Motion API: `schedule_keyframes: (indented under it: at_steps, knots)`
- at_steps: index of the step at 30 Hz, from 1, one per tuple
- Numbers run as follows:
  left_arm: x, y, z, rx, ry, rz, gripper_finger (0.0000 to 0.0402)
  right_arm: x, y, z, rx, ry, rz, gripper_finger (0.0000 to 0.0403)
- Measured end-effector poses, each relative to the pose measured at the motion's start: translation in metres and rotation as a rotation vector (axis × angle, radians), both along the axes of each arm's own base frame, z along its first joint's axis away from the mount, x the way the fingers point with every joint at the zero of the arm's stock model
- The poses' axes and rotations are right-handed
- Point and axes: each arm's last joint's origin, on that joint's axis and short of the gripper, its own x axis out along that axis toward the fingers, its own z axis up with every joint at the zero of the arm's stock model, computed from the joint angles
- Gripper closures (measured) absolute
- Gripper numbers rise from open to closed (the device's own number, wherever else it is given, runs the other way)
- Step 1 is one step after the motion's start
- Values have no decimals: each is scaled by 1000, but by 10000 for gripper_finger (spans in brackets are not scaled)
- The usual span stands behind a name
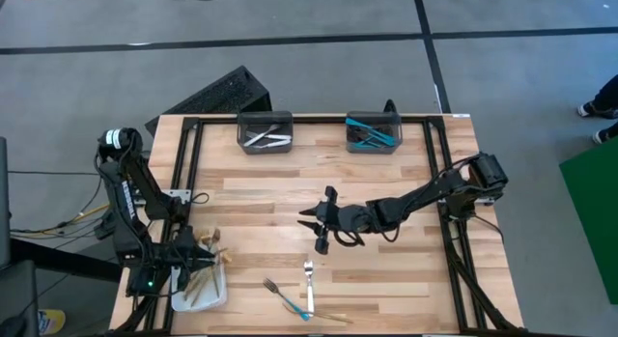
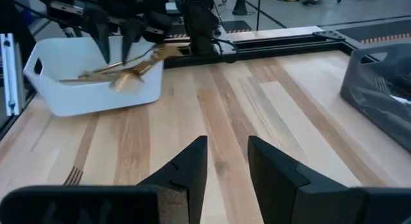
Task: Sort silverware by color (type)
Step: Put the white fork into the left black bin
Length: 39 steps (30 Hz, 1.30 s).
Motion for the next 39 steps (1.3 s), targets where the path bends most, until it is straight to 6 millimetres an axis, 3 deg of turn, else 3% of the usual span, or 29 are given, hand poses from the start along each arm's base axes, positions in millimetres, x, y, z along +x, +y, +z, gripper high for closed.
schedule_keyframes:
  at_steps: [7,14,19,25,32,36,39]
  knots:
    - [4,-4,7,40,2,-27,260,0,0,0,-5,0,2,266]
    - [13,-19,38,203,-71,-149,266,0,0,0,-8,1,2,266]
    - [31,-14,49,368,-201,-65,273,1,-3,1,-8,0,-7,266]
    - [70,-5,40,412,-98,13,275,1,-3,2,-4,-15,-7,266]
    - [119,-23,33,446,-122,-142,275,0,2,4,1,-33,5,266]
    - [132,-29,18,424,-67,-238,275,0,2,4,2,-37,6,266]
    - [131,-31,7,295,36,-255,275,0,3,4,2,-37,9,266]
